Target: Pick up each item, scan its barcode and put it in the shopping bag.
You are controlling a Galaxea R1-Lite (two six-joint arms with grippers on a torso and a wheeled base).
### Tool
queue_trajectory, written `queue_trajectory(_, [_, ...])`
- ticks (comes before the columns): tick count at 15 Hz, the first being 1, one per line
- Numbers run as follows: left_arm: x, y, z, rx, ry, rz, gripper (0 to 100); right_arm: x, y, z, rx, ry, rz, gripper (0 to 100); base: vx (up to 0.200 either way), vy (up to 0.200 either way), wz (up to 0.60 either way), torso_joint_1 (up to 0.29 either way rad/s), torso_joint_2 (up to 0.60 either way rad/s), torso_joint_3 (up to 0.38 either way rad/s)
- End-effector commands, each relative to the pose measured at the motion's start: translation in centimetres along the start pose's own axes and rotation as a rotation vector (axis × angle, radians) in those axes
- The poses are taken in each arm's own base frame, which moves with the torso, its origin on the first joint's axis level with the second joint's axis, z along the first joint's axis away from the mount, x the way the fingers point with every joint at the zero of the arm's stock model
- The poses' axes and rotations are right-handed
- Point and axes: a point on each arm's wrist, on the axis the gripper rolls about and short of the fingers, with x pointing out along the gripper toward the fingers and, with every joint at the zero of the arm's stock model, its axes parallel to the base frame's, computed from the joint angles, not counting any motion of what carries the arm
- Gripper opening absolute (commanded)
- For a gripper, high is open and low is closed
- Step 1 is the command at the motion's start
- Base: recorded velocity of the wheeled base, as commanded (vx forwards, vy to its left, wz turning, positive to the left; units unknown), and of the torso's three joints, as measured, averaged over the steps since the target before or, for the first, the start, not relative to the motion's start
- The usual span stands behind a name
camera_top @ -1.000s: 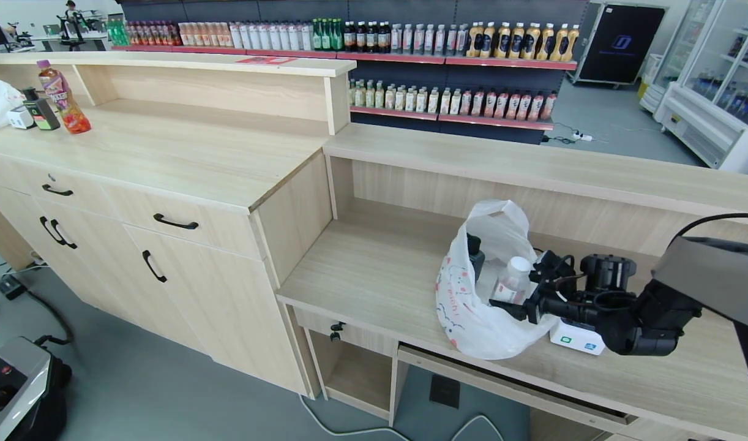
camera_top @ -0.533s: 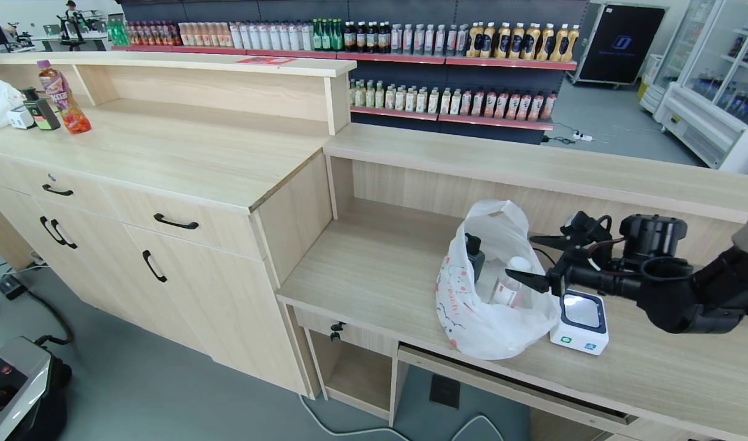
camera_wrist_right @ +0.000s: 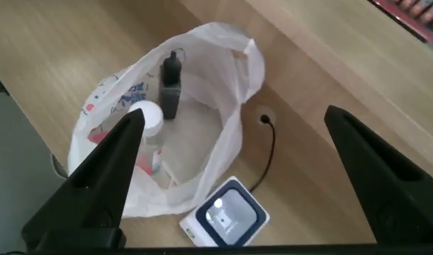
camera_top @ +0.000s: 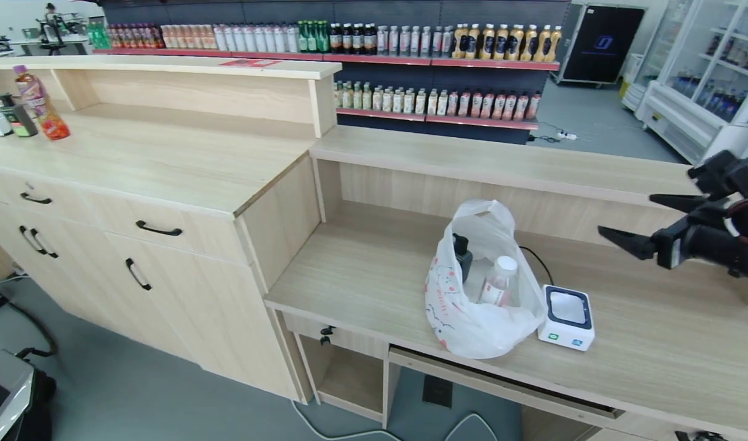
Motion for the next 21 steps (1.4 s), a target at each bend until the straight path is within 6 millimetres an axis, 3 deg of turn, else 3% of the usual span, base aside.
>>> queue_trajectory(1, [0.0,0.0,0.0,0.0,-0.001,0.001,100,-7.2,0.8,4.0,0.094,0.001,-0.206,100,0.0,0.0,-0.6,0.007,0.0,0.002])
queue_trajectory(4, [0.0,0.0,0.0,0.0,-0.001,0.001,100,-11.0,2.7,4.2,0.206,0.148,-0.297,100,0.0,0.0,-0.6,0.002,0.0,0.004])
queue_trajectory(6, [0.0,0.0,0.0,0.0,-0.002,0.001,100,-12.8,4.8,3.0,0.29,0.249,-0.357,100,0.0,0.0,-0.6,-0.005,0.0,0.007])
queue_trajectory(9, [0.0,0.0,0.0,0.0,-0.001,0.001,100,-16.2,8.4,1.3,0.362,0.162,-0.317,100,0.0,0.0,0.0,0.0,0.0,0.0])
queue_trajectory(13, [0.0,0.0,0.0,0.0,-0.001,0.001,100,-22.0,13.8,-5.0,0.382,0.058,-0.359,100,0.0,0.0,0.0,0.0,0.0,0.0])
queue_trajectory(14, [0.0,0.0,0.0,0.0,-0.001,0.001,100,-22.6,15.3,-7.6,0.365,0.059,-0.361,100,0.0,0.0,0.0,0.0,0.0,0.0])
queue_trajectory(16, [0.0,0.0,0.0,0.0,-0.001,0.001,100,-24.0,16.7,-9.9,0.362,0.046,-0.423,100,0.0,0.0,0.0,0.0,0.0,0.0])
queue_trajectory(18, [0.0,0.0,0.0,0.0,-0.001,0.001,100,-25.0,17.2,-10.4,0.355,-0.074,-0.361,100,0.0,0.0,0.0,0.0,0.0,0.0])
queue_trajectory(21, [0.0,0.0,0.0,0.0,-0.001,0.001,100,-25.0,17.2,-10.5,0.451,-0.099,-0.352,100,0.0,0.0,0.0,0.0,0.0,0.0])
